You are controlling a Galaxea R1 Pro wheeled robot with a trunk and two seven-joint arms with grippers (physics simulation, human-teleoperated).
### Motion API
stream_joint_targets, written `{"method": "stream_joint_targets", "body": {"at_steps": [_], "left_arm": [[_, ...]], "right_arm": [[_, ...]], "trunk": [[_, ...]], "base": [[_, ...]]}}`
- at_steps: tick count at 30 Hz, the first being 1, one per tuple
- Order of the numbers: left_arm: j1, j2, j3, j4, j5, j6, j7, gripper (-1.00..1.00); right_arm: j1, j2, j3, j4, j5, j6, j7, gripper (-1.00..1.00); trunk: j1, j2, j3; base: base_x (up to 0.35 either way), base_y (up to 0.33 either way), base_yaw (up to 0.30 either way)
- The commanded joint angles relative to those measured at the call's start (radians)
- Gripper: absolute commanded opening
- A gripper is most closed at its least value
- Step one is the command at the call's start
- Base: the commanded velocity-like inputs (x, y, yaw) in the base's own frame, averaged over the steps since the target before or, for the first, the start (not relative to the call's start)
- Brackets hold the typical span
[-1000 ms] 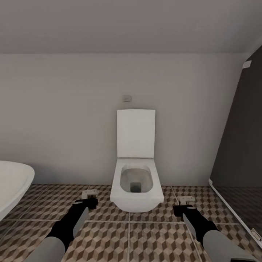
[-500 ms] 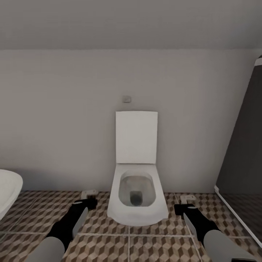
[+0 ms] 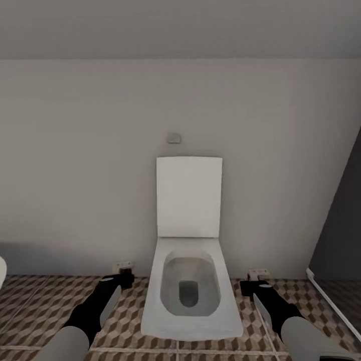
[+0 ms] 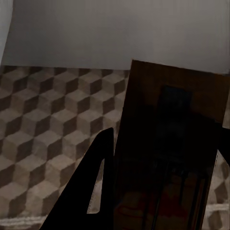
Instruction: Take the four mousetraps from the cabinet in the bathroom and place them on the bathroom floor. Make sure all four end up on the same floor surface, and ensure that at least two of them are either under or directly next to the same bathroom sink.
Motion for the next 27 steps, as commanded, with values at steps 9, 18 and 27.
{"method": "stream_joint_targets", "body": {"at_steps": [9, 18, 27], "left_arm": [[0.000, -0.002, -0.006, -0.001, 0.008, 0.004, 0.011, -1.00], [0.000, -0.002, -0.004, 0.001, 0.012, 0.004, 0.011, -1.00], [0.000, -0.002, -0.004, -0.002, 0.012, 0.004, 0.011, -1.00]], "right_arm": [[0.000, 0.000, -0.001, -0.002, 0.004, 0.006, 0.003, -1.00], [0.000, 0.000, -0.002, -0.002, 0.004, 0.007, 0.002, -1.00], [0.000, -0.002, -0.002, -0.002, 0.004, 0.008, 0.002, -1.00]], "trunk": [[0.000, 0.000, -0.001], [0.000, 0.000, -0.001], [0.000, 0.000, -0.001]], "base": [[0.050, 0.000, 0.000], [0.152, 0.000, 0.000], [0.106, 0.000, 0.000]]}}
